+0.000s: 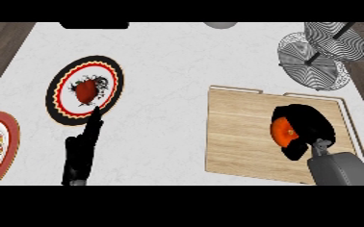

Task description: Pick the squash from the tray and place it in the tiered basket

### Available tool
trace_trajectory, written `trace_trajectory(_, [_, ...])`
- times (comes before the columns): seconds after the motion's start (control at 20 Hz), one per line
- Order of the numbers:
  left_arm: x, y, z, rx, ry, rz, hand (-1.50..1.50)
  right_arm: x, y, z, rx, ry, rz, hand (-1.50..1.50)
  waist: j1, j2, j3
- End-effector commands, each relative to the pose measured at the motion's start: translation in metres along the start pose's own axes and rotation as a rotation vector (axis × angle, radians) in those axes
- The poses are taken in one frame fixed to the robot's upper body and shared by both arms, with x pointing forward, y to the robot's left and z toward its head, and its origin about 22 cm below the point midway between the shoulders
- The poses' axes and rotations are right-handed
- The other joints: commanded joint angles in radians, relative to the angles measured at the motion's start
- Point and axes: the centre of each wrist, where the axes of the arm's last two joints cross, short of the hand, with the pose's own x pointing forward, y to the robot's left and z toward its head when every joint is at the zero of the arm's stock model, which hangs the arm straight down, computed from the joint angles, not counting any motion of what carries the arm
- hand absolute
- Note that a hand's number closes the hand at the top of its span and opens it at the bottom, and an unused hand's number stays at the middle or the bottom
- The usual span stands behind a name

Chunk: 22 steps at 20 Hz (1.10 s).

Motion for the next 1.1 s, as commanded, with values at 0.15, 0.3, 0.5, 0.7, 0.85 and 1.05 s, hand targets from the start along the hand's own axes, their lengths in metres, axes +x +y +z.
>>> trace_trajectory(0.15, [-0.004, -0.008, 0.010, -0.001, -0.002, 0.011, 0.00, -0.002, 0.005, -0.003, -0.105, -0.079, 0.121, 1.50, 0.000, 0.001, 0.001])
trace_trajectory(0.3, [0.012, 0.000, 0.001, 0.024, -0.005, -0.002, 0.00, -0.007, 0.002, -0.015, -0.132, 0.294, -0.094, 1.50, -0.003, 0.000, 0.001])
trace_trajectory(0.5, [0.000, 0.009, 0.008, 0.066, 0.011, 0.009, 0.00, -0.058, 0.029, -0.005, -0.120, 0.820, -0.403, 1.50, -0.071, -0.002, 0.001])
trace_trajectory(0.7, [0.004, 0.004, 0.007, 0.026, 0.004, 0.004, 0.00, -0.026, 0.004, -0.008, -0.292, 1.063, -0.635, 1.50, -0.028, -0.003, -0.001])
trace_trajectory(0.85, [0.012, -0.004, 0.000, 0.025, 0.004, 0.002, 0.00, 0.005, -0.035, -0.006, -0.500, 1.112, -0.789, 1.50, -0.009, -0.001, 0.000])
trace_trajectory(1.05, [-0.005, -0.007, 0.011, 0.017, 0.026, 0.003, 0.00, 0.029, -0.088, 0.027, -0.775, 1.127, -0.866, 1.50, -0.010, -0.010, -0.003])
